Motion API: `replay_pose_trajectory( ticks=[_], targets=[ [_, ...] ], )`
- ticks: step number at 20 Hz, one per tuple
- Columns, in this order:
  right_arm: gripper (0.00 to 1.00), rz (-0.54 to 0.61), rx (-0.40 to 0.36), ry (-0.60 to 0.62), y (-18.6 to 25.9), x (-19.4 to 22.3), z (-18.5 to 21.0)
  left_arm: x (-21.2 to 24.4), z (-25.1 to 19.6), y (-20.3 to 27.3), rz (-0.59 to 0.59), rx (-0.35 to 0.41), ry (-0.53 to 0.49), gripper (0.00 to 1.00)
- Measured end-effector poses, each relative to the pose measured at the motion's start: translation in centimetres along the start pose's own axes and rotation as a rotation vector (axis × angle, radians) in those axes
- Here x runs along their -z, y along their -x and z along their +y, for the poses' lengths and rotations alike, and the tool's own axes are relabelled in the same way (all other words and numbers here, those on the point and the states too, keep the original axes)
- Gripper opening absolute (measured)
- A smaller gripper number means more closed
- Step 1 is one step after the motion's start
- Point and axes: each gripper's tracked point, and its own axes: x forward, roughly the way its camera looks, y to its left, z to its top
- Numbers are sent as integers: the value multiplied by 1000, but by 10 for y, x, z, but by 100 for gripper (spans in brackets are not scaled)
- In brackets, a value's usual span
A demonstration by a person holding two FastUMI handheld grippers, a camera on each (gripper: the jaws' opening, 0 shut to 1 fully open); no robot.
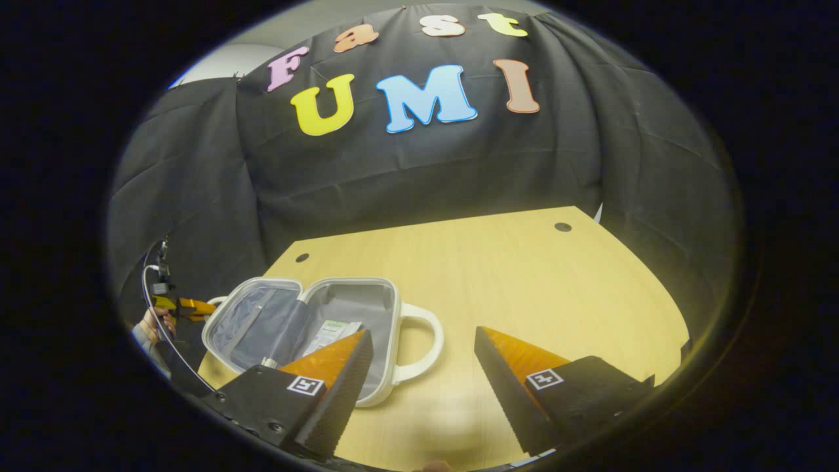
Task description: First open the suitcase, pack the skin care products into it, and then close the suitcase.
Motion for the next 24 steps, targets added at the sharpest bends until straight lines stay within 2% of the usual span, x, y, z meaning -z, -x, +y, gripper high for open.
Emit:
replay_pose_trajectory(
  ticks=[2,3,4,5,10,11,12,13,17,20,24],
  targets=[
    [90,-14,-18,-1,0,-5,-3,-23,-36,35,-56,45,-41,8],
    [96,-26,-29,1,0,-9,-6,-33,-55,52,-79,64,-54,8],
    [96,-39,-36,4,2,-14,-11,-40,-77,68,-95,87,-70,5],
    [95,-51,-45,8,2,-18,-15,-44,-103,84,-114,100,-96,8],
    [95,-183,-58,54,24,-63,-60,-23,-250,141,-185,160,-265,8],
    [95,-214,-56,70,29,-72,-71,-12,-278,145,-194,167,-294,8],
    [89,-242,-54,87,35,-81,-83,0,-309,144,-199,179,-316,8],
    [95,-267,-50,106,40,-88,-95,16,-339,146,-199,187,-340,8],
    [95,-340,-41,181,54,-102,-141,92,-427,128,-179,225,-402,8],
    [95,-341,-44,220,60,-97,-168,156,-465,99,-149,228,-455,8],
    [95,-333,-45,200,62,-92,-191,230,-486,58,-112,201,-587,8]
  ],
)
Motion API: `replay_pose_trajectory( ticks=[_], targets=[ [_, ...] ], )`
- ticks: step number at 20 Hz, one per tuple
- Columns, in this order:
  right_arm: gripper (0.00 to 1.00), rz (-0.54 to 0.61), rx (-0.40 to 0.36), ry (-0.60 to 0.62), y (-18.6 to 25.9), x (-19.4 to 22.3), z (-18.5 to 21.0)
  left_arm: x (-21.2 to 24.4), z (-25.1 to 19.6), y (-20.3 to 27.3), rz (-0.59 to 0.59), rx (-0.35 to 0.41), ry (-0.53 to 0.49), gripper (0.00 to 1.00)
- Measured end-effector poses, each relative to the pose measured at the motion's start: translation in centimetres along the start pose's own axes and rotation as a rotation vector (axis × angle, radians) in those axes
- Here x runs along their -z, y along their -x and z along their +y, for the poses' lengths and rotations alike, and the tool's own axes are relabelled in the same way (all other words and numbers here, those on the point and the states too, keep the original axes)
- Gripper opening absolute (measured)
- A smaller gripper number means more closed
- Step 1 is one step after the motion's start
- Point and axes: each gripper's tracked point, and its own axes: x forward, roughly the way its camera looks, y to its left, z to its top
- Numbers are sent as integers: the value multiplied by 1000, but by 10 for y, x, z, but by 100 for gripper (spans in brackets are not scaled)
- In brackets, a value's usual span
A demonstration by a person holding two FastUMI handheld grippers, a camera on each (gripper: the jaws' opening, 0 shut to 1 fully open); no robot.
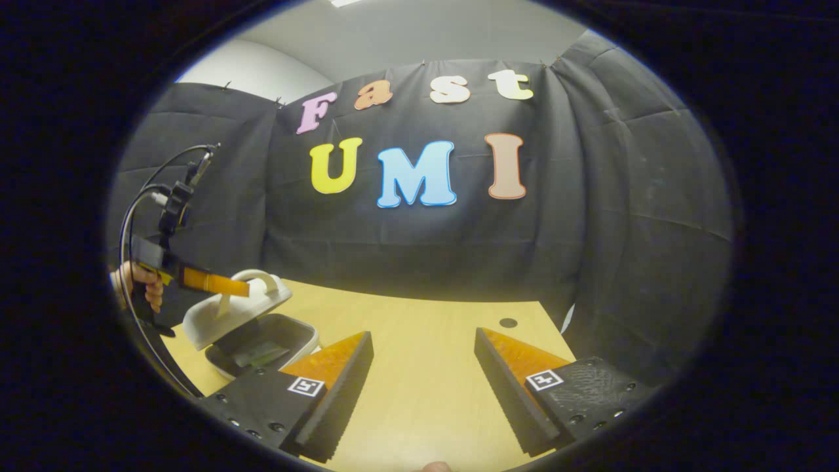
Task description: First open the suitcase, pack the skin care products into it, and then close the suitcase.
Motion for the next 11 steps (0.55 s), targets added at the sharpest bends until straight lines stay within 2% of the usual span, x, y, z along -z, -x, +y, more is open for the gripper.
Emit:
replay_pose_trajectory(
  ticks=[5,8,9,11],
  targets=[
    [95,27,42,-12,4,8,-13,62,-35,-42,95,0,-66,8],
    [95,45,61,-6,5,11,-15,75,-37,-59,99,0,-64,8],
    [95,50,64,-7,5,13,-14,79,-37,-61,97,2,-56,5],
    [95,52,77,-11,3,13,-13,85,-41,-62,96,15,-55,9]
  ],
)
